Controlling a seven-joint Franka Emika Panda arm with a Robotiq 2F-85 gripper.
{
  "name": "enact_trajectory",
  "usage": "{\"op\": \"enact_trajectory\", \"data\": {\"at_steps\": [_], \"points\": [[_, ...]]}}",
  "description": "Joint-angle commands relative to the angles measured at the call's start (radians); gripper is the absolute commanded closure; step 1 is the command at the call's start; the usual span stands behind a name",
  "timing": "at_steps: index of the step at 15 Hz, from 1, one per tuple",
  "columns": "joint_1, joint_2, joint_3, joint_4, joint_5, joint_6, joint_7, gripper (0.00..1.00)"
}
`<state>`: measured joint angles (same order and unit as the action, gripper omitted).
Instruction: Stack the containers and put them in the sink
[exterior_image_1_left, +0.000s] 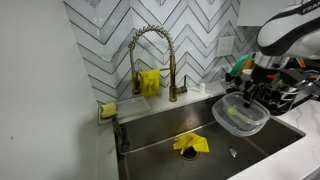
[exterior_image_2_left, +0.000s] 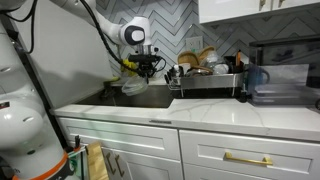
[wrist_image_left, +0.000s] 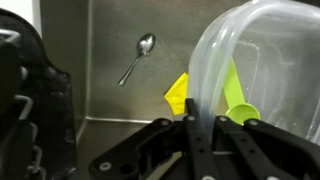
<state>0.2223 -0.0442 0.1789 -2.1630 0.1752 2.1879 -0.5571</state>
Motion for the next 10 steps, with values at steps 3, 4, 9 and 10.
{"op": "enact_trajectory", "data": {"at_steps": [3, 4, 9, 10], "points": [[0.005, 0.053, 0.028, -0.005, 0.018, 0.085, -0.017, 0.93], [0.006, 0.058, 0.029, -0.005, 0.019, 0.088, -0.019, 0.93], [0.015, 0.088, 0.039, 0.014, 0.021, 0.088, 0.008, 0.98], [0.018, 0.097, 0.045, 0.02, 0.025, 0.089, 0.024, 0.98]]}}
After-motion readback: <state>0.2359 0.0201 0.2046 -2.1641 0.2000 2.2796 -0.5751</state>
